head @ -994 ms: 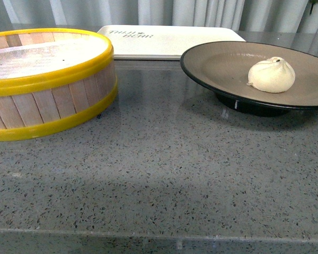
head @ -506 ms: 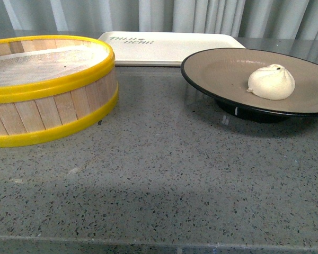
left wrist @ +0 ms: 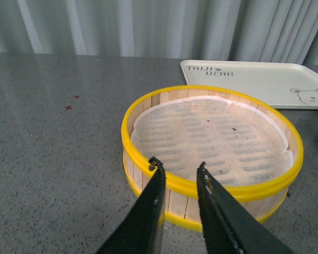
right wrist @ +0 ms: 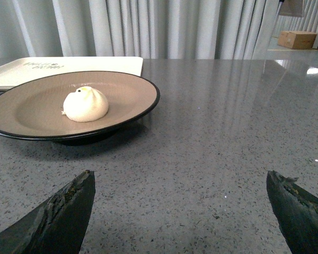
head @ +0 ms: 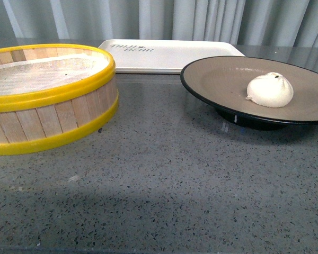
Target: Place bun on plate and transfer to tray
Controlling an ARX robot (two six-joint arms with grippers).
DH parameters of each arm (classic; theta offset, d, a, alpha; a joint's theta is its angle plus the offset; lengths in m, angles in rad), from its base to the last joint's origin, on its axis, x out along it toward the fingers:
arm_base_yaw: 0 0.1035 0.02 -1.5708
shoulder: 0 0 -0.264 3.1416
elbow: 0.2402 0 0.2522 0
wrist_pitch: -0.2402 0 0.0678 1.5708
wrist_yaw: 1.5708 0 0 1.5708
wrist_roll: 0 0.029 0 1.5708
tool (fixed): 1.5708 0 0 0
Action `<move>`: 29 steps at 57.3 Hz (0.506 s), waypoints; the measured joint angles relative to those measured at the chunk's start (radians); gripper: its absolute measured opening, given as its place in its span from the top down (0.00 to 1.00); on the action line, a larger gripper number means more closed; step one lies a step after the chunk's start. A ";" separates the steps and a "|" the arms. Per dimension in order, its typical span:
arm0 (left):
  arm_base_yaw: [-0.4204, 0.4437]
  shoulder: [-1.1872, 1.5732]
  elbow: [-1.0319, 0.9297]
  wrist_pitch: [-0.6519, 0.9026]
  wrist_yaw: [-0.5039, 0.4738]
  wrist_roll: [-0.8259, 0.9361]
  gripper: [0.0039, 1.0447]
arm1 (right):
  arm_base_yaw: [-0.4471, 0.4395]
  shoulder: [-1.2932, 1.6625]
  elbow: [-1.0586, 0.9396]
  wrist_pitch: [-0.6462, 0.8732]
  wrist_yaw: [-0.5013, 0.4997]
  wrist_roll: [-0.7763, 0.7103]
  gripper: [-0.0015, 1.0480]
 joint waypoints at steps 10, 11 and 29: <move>0.002 -0.077 -0.088 0.014 -0.001 -0.004 0.96 | 0.000 0.000 0.000 0.000 0.000 0.000 0.08; 0.002 -0.080 -0.092 0.014 0.000 -0.004 0.96 | 0.000 0.000 0.000 0.000 0.000 0.000 0.08; 0.002 -0.176 -0.170 0.005 0.000 -0.004 0.96 | 0.000 0.000 0.000 0.000 0.000 0.000 0.08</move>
